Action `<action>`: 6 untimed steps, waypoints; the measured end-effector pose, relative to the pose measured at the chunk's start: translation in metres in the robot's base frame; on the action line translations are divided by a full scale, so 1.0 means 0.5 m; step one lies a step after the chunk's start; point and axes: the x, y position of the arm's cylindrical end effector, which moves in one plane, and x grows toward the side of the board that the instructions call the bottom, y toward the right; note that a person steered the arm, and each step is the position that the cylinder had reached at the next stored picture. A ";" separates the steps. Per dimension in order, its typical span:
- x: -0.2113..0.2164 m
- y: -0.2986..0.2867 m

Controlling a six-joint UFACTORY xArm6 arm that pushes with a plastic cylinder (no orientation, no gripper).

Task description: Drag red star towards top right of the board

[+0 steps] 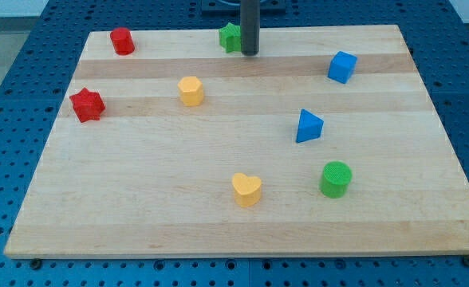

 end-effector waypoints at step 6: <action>0.332 -0.612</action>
